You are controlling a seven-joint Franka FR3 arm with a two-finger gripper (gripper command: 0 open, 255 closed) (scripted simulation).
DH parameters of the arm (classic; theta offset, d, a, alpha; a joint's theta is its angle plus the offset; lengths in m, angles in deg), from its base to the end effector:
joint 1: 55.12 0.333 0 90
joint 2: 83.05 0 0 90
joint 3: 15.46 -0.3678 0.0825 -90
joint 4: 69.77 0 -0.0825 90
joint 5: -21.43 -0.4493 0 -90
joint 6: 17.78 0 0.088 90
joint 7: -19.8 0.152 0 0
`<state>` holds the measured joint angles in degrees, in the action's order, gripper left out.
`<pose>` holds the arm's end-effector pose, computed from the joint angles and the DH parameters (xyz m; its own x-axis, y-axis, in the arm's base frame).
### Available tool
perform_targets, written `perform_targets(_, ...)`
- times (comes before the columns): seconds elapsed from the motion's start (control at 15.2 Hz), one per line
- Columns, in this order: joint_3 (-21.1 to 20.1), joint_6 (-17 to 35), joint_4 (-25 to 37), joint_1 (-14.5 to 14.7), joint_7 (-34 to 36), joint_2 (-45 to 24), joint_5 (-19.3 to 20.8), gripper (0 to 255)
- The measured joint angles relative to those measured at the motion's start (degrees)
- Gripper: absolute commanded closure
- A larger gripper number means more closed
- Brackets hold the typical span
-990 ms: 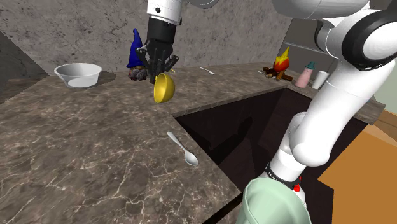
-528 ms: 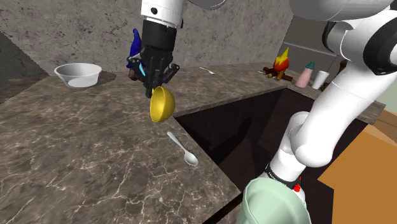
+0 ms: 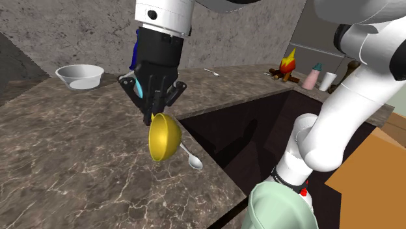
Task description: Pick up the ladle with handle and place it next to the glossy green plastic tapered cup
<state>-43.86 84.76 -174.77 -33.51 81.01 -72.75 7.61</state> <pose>0.3372 0.4801 0.6042 0.9707 -0.2263 -0.0806 -0.2372 -0.9559 -0.1734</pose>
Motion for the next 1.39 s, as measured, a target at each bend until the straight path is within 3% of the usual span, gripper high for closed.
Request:
perform_targets(0.4, -4.91, 2.14, 0.84, 2.78, 7.61, -1.66, 1.07, 255)
perform_targets(1.39, -5.93, 13.4, -9.89, 3.35, 6.73, -2.28, 0.56, 255)
